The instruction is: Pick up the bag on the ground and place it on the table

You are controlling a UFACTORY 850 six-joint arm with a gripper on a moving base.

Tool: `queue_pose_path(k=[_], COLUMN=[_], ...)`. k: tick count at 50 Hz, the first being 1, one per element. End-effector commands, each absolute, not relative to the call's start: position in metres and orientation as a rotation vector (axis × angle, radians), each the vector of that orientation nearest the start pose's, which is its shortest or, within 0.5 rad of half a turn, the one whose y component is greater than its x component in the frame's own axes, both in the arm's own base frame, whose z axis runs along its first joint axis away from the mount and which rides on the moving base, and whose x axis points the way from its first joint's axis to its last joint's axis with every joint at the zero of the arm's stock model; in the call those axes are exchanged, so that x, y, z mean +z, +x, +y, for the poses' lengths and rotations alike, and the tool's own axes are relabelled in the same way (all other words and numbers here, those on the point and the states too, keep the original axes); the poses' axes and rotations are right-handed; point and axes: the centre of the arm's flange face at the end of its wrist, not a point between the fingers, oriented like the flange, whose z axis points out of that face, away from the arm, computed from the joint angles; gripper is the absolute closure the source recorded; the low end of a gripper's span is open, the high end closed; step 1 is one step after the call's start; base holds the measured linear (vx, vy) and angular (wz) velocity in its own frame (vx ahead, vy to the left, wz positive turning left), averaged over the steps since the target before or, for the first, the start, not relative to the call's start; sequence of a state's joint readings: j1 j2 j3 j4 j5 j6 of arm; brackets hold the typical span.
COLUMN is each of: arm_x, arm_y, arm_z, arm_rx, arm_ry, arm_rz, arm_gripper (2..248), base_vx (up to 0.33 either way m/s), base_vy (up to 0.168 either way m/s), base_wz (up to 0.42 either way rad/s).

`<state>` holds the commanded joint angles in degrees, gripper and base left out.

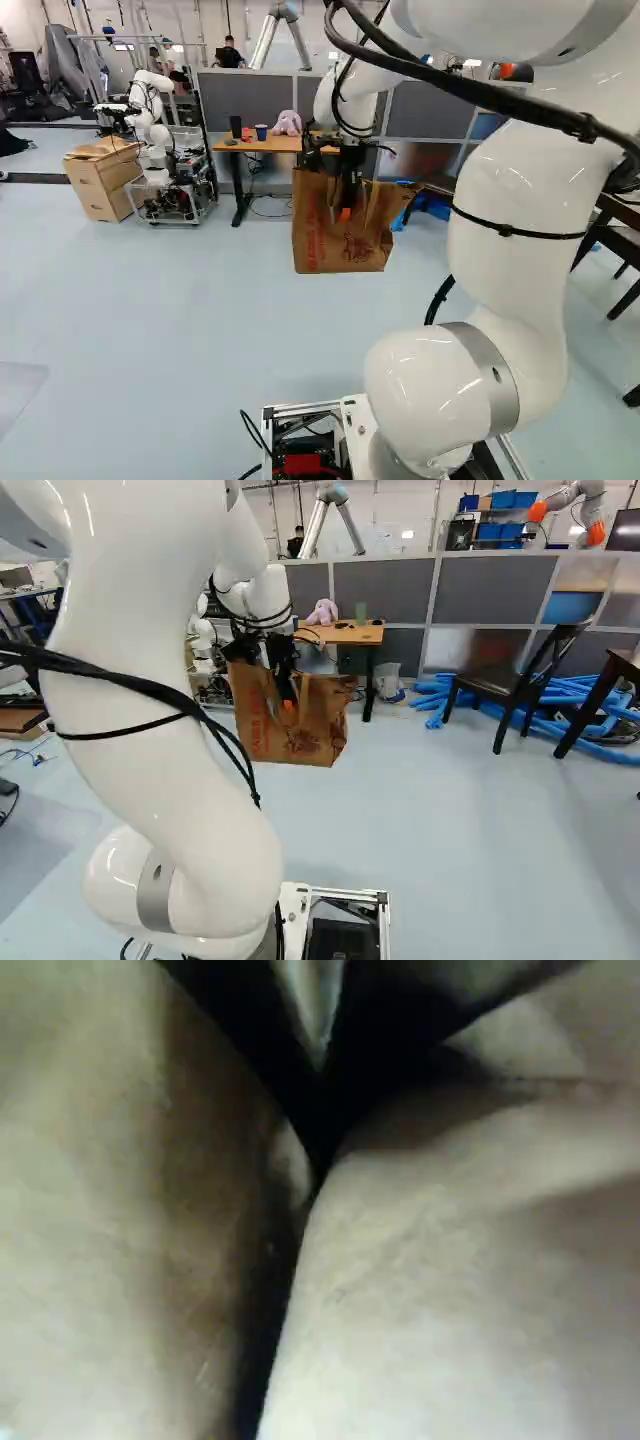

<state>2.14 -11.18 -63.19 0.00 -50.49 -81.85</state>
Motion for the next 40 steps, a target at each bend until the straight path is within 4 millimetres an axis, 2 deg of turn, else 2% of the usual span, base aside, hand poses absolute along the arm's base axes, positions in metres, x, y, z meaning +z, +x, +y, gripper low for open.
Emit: queue_pose_path(k=[40], arm_x=[0.576], arm_y=[0.501], arm_z=[0.024], arm_rx=[-0.024], arm_ry=[-2.333], arm_rz=[-2.123], arm_gripper=[232], base_vx=[0.0], base_vy=[0.0], base_wz=[0.0])
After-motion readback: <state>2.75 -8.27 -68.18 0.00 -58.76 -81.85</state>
